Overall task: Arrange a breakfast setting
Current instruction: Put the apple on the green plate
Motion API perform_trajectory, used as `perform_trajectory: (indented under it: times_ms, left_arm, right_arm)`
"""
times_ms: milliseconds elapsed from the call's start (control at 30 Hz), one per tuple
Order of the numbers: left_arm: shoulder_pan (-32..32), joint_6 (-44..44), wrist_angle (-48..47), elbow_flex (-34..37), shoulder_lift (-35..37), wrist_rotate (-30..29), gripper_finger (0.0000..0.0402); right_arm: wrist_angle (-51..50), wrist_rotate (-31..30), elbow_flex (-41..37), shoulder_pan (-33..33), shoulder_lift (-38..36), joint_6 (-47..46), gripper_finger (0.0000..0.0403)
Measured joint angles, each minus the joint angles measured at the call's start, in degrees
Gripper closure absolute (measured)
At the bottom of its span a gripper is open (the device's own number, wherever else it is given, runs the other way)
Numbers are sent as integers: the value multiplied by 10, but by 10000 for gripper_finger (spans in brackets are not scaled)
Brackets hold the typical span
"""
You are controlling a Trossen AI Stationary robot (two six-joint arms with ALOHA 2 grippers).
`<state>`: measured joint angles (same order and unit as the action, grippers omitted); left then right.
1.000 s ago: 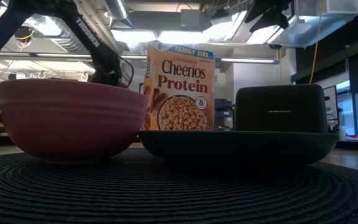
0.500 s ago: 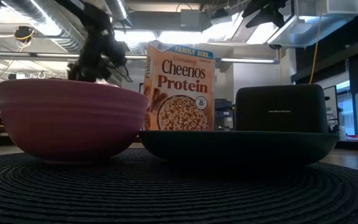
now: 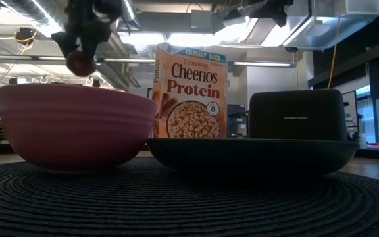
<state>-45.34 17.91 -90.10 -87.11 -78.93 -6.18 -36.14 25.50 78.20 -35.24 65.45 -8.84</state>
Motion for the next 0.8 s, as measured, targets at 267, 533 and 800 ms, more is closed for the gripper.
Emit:
perform_trajectory:
  times_ms: [267, 533, 800]
  left_arm:
    - [144, 167, 0, 0, 48, 28, 78]
    - [285, 312, 12, 0, 50, 79, 78]
    - [402, 420, 115, 0, 50, 166, 78]
  right_arm:
    - [36, 56, -20, 0, -1, -5, 217]
    - [33, 43, -20, 71, -8, 34, 217]
    - [35, -79, -20, 203, 2, 101, 217]
